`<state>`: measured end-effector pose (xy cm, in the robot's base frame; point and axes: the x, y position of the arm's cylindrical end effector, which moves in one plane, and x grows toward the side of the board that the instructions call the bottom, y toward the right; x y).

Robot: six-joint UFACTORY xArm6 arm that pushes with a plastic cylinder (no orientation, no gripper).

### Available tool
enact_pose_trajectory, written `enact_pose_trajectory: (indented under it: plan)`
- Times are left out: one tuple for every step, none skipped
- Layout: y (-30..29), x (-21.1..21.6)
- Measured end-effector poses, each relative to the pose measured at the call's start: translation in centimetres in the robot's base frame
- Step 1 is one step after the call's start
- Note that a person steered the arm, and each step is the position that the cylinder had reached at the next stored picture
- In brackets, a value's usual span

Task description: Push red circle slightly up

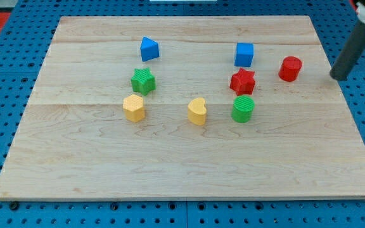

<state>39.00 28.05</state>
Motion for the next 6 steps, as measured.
enact_pose_trajectory:
  plan:
    - [-3.4, 0.0]
    - [-3.9, -2.5]
    - [-4.6, -4.4]
    - [-4.6, -1.9]
    - [-6.6, 0.6]
    - [-8.0, -1.2]
